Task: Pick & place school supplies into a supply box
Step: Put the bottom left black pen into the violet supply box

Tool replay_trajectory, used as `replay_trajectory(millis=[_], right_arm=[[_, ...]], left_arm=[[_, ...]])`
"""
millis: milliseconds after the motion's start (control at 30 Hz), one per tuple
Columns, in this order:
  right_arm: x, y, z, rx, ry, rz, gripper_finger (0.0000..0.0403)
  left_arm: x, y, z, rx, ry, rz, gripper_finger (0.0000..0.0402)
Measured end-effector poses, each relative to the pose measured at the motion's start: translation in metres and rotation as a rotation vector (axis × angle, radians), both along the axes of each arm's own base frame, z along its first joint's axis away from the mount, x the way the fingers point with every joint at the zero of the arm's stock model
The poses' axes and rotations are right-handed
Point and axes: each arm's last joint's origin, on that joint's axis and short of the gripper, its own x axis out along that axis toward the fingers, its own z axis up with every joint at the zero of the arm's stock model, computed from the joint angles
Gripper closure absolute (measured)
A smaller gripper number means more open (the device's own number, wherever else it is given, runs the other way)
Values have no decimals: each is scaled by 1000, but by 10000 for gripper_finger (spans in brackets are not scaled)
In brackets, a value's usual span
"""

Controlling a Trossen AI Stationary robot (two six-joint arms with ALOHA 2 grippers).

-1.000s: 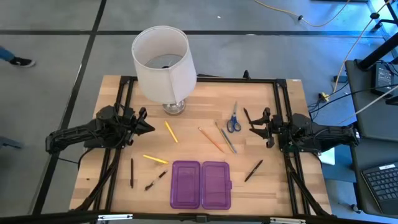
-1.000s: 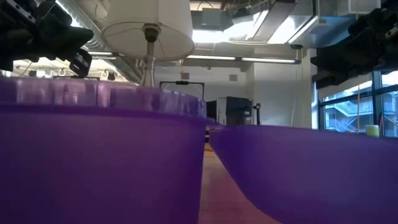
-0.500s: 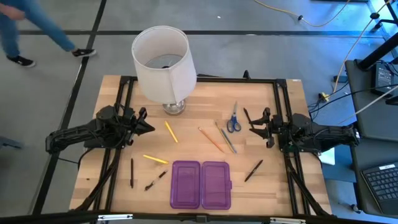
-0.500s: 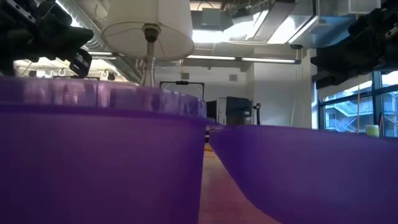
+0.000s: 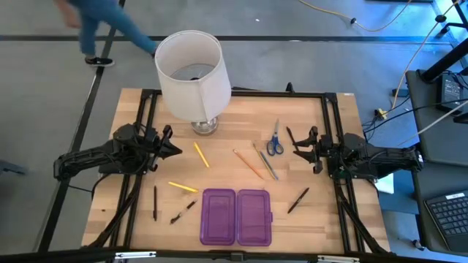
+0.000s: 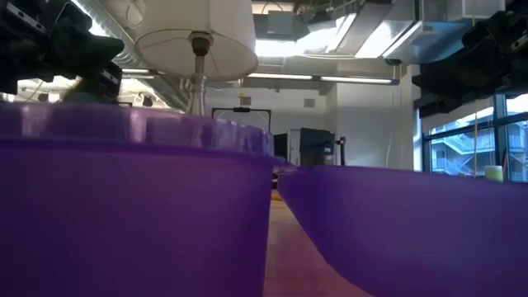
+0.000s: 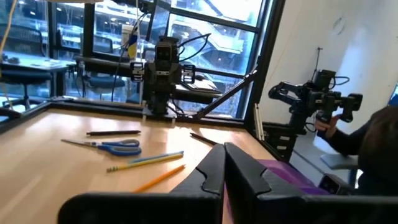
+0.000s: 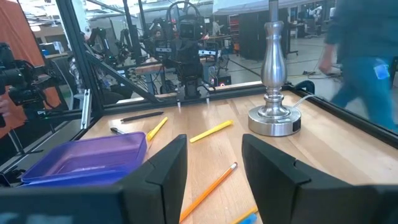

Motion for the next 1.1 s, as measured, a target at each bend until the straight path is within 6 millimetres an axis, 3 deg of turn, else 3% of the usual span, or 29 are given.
replay_trajectory(millis=[467,1100], right_arm=[[0,0,0,181,-8,4,244],[0,-2,1,98,-22,-72,244]], left_arm=[[0,0,0,6,-1,1,398],[0,0,0,6,-1,4,398]])
